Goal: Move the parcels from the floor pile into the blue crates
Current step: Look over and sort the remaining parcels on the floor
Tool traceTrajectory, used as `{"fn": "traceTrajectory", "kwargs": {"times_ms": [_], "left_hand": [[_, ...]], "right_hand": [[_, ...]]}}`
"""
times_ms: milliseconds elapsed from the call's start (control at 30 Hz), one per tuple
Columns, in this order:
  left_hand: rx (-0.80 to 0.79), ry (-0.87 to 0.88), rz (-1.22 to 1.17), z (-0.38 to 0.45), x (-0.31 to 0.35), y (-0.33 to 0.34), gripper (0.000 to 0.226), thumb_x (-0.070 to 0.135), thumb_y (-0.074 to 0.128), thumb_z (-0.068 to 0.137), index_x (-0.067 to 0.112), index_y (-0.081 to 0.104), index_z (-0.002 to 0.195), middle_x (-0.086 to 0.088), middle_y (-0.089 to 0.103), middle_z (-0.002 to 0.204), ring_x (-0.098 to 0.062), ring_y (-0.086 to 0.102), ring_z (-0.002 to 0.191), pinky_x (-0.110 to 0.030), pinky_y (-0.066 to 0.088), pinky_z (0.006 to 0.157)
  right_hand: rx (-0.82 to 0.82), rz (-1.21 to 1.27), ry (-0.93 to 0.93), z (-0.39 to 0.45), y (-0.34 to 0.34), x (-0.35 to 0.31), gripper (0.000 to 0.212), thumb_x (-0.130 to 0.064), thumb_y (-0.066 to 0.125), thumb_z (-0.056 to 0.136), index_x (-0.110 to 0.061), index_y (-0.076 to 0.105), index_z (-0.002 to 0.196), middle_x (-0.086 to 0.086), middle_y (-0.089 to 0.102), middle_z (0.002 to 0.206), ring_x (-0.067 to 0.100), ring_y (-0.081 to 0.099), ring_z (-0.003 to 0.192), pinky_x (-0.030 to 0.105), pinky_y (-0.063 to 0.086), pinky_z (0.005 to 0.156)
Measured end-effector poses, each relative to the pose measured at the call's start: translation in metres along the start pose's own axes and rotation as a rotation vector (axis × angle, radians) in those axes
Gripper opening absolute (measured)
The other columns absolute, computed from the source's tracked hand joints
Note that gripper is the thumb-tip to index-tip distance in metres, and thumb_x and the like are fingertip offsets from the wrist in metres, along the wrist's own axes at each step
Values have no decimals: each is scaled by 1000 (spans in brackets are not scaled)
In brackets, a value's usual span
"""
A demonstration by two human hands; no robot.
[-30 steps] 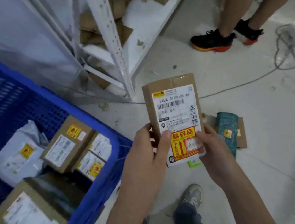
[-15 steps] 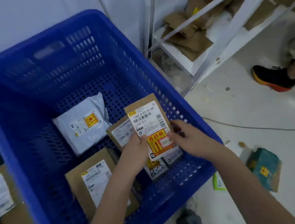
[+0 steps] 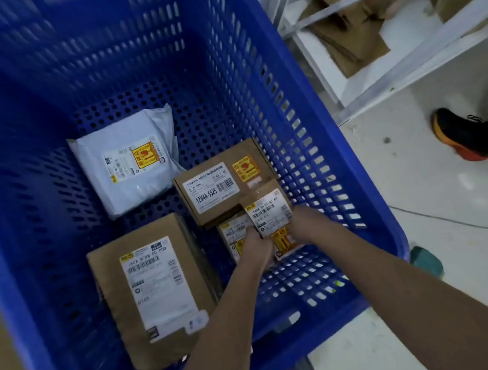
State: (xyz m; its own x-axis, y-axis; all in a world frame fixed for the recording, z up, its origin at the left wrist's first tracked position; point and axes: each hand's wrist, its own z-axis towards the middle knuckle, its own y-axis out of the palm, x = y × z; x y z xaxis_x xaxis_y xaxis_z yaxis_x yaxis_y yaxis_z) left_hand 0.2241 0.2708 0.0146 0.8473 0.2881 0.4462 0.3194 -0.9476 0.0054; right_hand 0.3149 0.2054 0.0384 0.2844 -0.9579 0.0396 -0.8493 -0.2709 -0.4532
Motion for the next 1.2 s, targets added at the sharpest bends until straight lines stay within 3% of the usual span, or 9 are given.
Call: {"fn": "traceTrajectory", "kwargs": {"times_ms": [233,367,433,667,833,900,967,1033,1200], "left_hand": [[-80,-61,-4,5,-15,9,35,13,46,96,5,44,130,-23,60,121,-29,60,100,-40,52,90],[-43,-62,31,9,-14,11,5,11,44,96,9,48,99,-13,59,90,-28,60,78,-42,53,75],[-10,-58,62,11,-8,11,21,9,45,97,14,41,77,-9,52,72,-22,53,60,-36,50,62],[-96,-189,150,8,19,7,19,6,48,94,-2,55,79,-15,55,65,-20,57,46,-26,49,43],[-63,-70,551,-12,36,-9,13,2,46,94,-2,54,84,-22,56,82,-30,57,73,-39,49,66],[-49,111,530,-30,43,-18,20,-3,46,93,-9,56,109,-28,60,106,-35,59,96,-33,52,81],[1,286,517,-58,59,-22,17,5,47,94,3,62,102,-15,64,101,-27,59,99,-21,51,85],[91,423,339,-90,78,-15,16,18,48,95,19,63,99,-4,67,100,-18,62,94,-31,53,85],[132,789,192,-172,108,34,17,26,48,90,35,60,81,13,68,82,1,64,74,-25,52,70]], "right_hand": [[-194,-227,60,9,3,4,37,-4,51,90,-3,51,128,14,55,126,22,53,82,31,48,81],[-38,-278,60,10,11,6,36,-7,51,91,-7,52,127,11,56,127,26,57,110,35,48,85],[100,-351,35,7,13,2,35,-4,49,91,-5,52,126,12,56,126,28,56,113,37,51,82],[141,-324,-11,-13,-8,-11,39,-6,54,89,-4,50,127,13,53,130,30,53,117,40,50,85],[252,127,-313,-81,-26,-7,31,-26,49,94,-9,49,120,11,60,114,27,58,104,30,44,77],[373,327,-484,-123,-28,1,25,-30,49,94,-16,54,113,2,64,103,17,61,94,31,51,78],[512,613,-640,-166,-31,17,14,-28,52,92,-25,59,104,-12,64,91,2,60,84,20,53,75],[690,863,-724,-198,-34,40,13,-24,54,90,-35,60,95,-19,64,85,-1,62,81,11,50,70],[1223,1255,-401,-204,-14,120,21,-15,50,84,-34,59,83,-11,67,71,5,61,58,11,48,57]]}}
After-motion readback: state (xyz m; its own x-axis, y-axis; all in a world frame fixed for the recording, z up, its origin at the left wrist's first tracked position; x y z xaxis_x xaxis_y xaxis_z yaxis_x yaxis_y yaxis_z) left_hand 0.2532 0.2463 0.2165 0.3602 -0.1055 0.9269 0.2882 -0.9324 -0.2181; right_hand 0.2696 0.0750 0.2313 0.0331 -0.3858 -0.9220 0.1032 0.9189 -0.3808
